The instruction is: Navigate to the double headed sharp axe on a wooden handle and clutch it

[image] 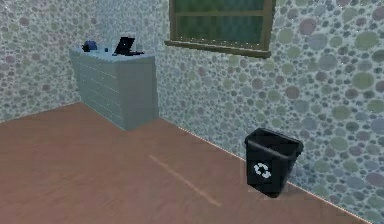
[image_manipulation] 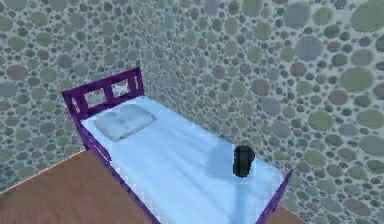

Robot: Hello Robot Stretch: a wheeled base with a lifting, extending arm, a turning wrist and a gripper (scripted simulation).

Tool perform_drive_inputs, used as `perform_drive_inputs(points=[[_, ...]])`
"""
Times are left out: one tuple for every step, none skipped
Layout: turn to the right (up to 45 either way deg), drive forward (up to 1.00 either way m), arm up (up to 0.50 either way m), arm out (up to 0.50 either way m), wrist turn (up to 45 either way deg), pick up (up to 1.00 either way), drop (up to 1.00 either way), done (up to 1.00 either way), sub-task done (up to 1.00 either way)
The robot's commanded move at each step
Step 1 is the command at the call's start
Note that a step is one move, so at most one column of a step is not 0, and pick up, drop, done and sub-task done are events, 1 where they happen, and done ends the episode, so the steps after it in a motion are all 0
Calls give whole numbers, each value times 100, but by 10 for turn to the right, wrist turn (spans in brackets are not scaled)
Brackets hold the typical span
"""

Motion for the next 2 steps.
perform_drive_inputs(points=[[-450, 0, 0, 0, 0, 0, 0, 0, 0], [-60, 0, 0, 0, 0, 0, 0, 0, 0]])
